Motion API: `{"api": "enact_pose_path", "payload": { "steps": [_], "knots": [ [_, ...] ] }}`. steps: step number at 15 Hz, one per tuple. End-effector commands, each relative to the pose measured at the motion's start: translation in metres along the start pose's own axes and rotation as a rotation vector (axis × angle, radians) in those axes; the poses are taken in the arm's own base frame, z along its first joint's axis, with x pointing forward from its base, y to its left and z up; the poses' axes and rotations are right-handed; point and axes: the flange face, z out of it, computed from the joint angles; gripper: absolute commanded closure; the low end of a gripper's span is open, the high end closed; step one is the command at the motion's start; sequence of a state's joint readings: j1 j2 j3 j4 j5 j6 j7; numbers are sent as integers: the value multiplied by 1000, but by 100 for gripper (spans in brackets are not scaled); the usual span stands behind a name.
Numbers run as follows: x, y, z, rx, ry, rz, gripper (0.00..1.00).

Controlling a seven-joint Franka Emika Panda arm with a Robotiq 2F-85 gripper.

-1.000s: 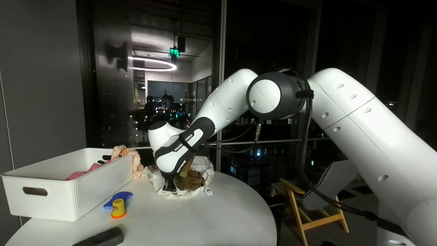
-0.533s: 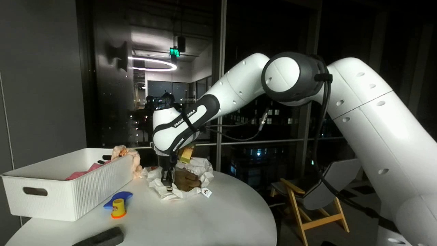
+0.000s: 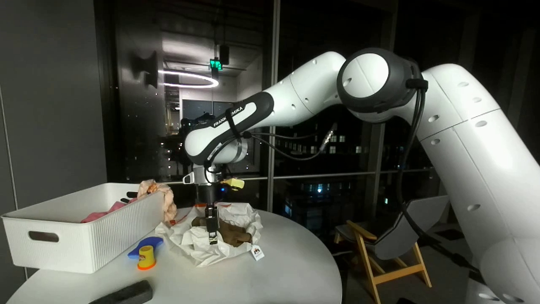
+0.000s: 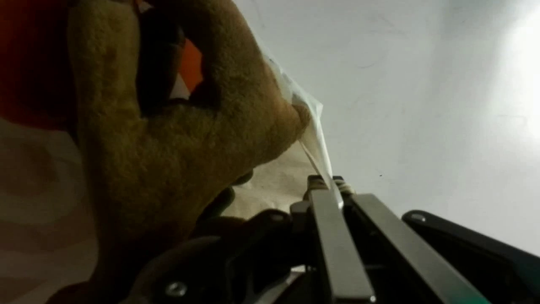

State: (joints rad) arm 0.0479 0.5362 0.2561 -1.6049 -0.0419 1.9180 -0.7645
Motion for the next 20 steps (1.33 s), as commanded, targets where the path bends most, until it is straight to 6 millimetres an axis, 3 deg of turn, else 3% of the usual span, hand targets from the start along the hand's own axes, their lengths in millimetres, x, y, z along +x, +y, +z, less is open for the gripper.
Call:
{"api": "enact_pose_path", "payload": {
  "steps": [1, 8, 11, 15, 20],
  "knots": [
    [-12, -19, -32, -29, -14, -5, 91],
    [-27, -56, -115, -371, 93, 59, 91],
    [-34, -73, -136, -469, 108, 78, 92],
    [-30, -63, -105, -387, 0, 42, 91],
    [-16, -41, -38, -277, -60, -57, 91]
  ]
}}
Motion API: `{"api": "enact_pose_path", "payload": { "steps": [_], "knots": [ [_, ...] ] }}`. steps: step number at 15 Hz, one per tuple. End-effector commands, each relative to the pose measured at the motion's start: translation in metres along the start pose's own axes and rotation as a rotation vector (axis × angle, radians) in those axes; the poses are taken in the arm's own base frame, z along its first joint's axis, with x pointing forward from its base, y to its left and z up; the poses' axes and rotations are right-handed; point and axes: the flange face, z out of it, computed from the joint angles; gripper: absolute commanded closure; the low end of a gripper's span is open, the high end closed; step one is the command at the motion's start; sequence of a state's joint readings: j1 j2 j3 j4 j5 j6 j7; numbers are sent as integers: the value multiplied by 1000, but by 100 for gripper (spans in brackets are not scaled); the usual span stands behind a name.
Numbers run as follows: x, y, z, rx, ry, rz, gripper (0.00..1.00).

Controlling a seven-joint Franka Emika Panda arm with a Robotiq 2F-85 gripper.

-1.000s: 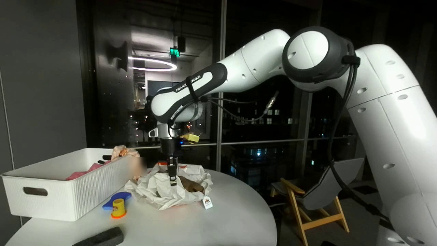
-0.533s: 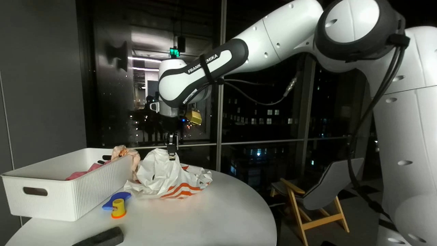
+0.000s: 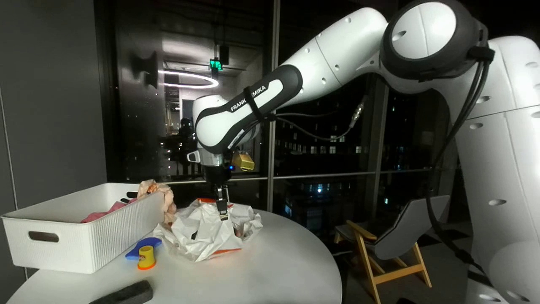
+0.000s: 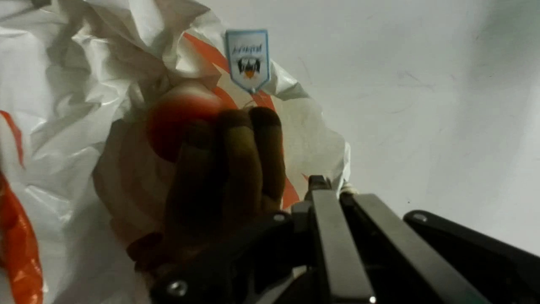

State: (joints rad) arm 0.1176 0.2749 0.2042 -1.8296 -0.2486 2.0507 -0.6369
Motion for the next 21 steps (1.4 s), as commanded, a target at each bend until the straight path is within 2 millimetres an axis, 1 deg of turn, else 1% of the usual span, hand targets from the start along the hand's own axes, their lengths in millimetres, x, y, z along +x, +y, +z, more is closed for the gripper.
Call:
{"api": "enact_pose_path", "payload": {
  "steps": [1, 2, 3, 4, 5, 6, 7, 8, 10, 13, 14, 15, 16, 18, 21],
  "knots": [
    [16, 4, 37, 45, 17, -93, 92],
    [19, 4, 47, 59, 16, -110, 91],
    [22, 6, 60, 79, 13, -110, 93],
    [25, 6, 67, 86, 14, -110, 91],
    [24, 6, 70, 88, 6, -109, 68],
    [25, 6, 71, 90, 3, -104, 68],
    [24, 6, 70, 85, -6, -100, 63],
    [23, 6, 67, 80, -9, -96, 54],
    [20, 2, 51, 80, -17, -95, 40],
    [16, -2, 27, 35, -37, -100, 16],
    [17, -5, 18, 28, -34, -136, 9],
    [22, -9, 10, 0, -23, -162, 1],
    [28, -12, 1, -31, 0, -198, 0],
    [46, -17, -9, -79, 66, -284, 0],
    [79, -20, -5, -63, 176, -380, 0]
  ]
}}
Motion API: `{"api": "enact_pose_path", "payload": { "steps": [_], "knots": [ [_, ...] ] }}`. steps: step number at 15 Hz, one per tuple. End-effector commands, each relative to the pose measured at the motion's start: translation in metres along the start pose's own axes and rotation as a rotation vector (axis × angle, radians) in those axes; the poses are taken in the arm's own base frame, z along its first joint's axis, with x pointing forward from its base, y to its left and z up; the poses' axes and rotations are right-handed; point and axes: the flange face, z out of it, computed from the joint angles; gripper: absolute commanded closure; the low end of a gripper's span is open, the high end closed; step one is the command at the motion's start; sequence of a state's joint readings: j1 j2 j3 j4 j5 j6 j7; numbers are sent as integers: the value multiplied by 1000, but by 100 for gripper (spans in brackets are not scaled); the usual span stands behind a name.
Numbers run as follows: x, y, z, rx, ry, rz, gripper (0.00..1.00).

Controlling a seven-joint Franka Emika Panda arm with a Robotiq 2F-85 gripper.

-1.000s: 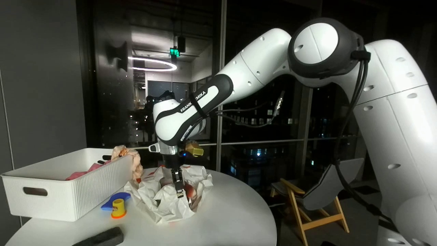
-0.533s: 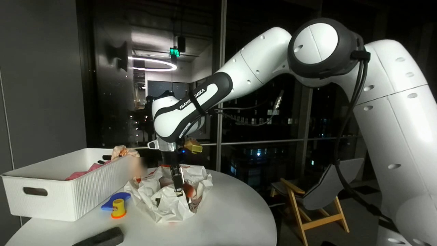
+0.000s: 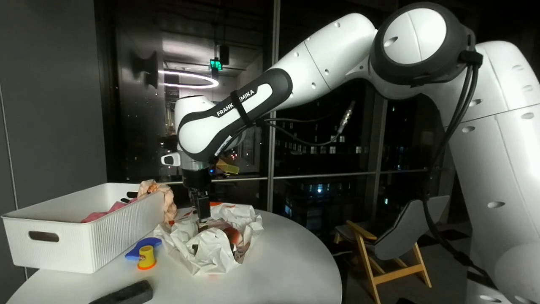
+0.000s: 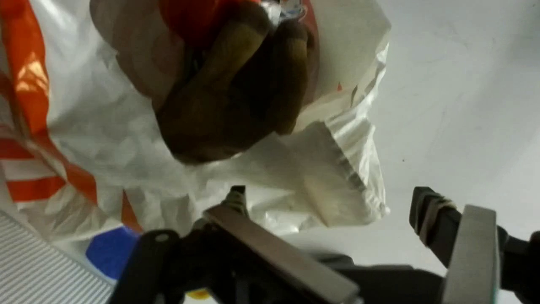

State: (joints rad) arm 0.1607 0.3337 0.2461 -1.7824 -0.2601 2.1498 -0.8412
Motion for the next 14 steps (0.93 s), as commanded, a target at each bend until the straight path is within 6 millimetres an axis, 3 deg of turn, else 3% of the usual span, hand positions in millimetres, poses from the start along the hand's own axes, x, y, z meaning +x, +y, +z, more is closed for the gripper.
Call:
{"api": "enact_pose_path", "payload": {
  "steps": [1, 14],
  "knots": [
    [33, 13, 9, -3, 120, -112, 0],
    [112, 74, 91, -37, 242, -229, 0]
  ]
}}
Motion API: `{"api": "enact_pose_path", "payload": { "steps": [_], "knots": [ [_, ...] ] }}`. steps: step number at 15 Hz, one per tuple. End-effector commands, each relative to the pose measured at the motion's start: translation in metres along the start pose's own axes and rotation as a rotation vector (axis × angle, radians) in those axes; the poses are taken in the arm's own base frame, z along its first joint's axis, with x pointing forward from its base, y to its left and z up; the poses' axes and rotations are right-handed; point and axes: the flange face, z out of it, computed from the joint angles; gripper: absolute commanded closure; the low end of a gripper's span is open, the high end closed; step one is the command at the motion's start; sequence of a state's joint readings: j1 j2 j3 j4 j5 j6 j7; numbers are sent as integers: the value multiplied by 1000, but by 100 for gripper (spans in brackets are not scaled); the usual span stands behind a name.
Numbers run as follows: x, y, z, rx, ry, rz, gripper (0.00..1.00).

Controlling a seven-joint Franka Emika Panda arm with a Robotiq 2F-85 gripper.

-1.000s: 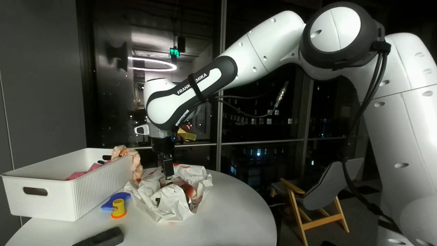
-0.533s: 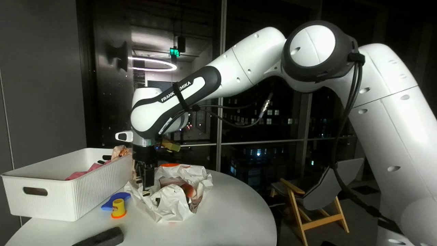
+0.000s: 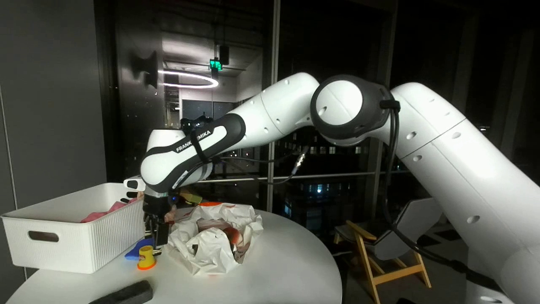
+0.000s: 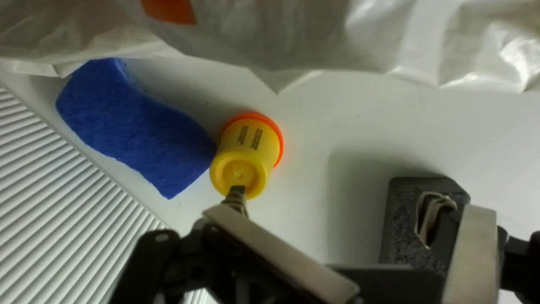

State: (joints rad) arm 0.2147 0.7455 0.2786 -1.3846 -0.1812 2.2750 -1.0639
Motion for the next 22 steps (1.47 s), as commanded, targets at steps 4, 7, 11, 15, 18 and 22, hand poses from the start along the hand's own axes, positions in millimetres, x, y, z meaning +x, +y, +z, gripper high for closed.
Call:
{"api": "enact_pose_path", "payload": {
  "steps": [4, 7, 11, 15, 18, 22],
  "knots": [
    [9, 39, 31, -49, 18, -58, 0],
    [5, 49, 39, -65, 0, -61, 0],
    [0, 57, 52, -61, 0, -73, 25],
    [2, 60, 55, -57, 12, -87, 49],
    [4, 61, 51, -58, -5, -80, 71],
    [4, 59, 16, -75, -81, -17, 80]
  ]
}}
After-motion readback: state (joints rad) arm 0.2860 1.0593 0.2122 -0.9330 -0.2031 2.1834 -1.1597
